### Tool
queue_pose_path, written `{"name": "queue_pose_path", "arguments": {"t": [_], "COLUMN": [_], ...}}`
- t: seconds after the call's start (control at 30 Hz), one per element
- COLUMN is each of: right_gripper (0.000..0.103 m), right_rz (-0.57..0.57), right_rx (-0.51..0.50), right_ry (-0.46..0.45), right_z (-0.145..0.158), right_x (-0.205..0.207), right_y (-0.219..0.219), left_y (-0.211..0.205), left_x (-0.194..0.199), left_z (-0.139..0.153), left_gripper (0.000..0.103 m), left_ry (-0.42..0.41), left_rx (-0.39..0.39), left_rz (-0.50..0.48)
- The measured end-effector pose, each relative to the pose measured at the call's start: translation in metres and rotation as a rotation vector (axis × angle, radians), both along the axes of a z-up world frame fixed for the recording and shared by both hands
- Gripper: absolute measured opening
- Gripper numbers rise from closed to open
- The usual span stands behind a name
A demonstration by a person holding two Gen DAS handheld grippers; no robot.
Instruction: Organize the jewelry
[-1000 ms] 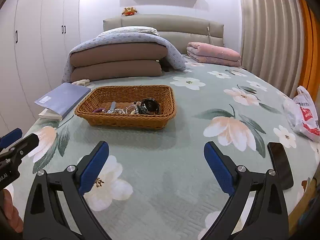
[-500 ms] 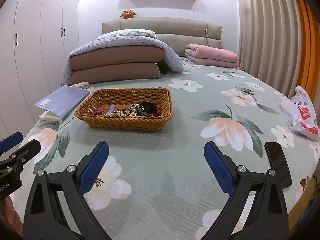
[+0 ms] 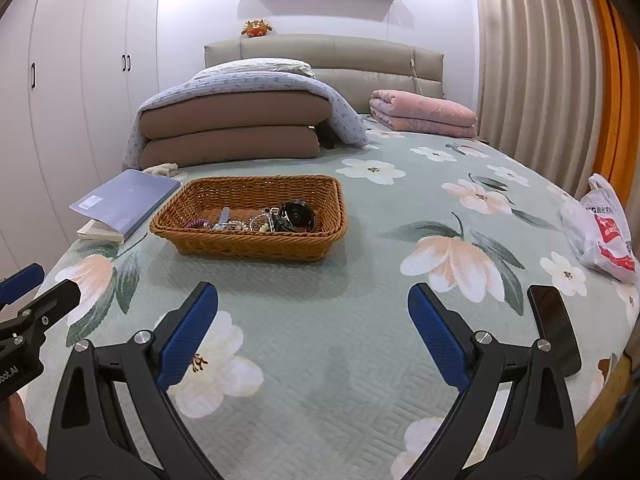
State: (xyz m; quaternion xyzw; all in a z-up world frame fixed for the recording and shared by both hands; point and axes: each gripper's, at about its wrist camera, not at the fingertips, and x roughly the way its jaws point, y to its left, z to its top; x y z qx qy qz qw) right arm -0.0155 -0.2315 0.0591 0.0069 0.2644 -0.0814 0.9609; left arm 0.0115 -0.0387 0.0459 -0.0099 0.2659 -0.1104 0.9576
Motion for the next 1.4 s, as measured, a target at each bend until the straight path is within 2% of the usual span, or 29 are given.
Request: {"name": "queue_pose_path", "arguments": {"t": [1.4], "right_gripper": [0.097], "right_rz": [-0.005], "right_rx": [0.015], "right_ry": [0.043], "right_z": [-0.019], "right_x": [0.012], "right_y": [-0.006], "left_y": [0.000], "left_x": [0.008], "left_z": [-0.014], "left_gripper": [0.077], "left_ry": [0.035], "left_rx": [-0.001], "left_rz": [-0.013]}}
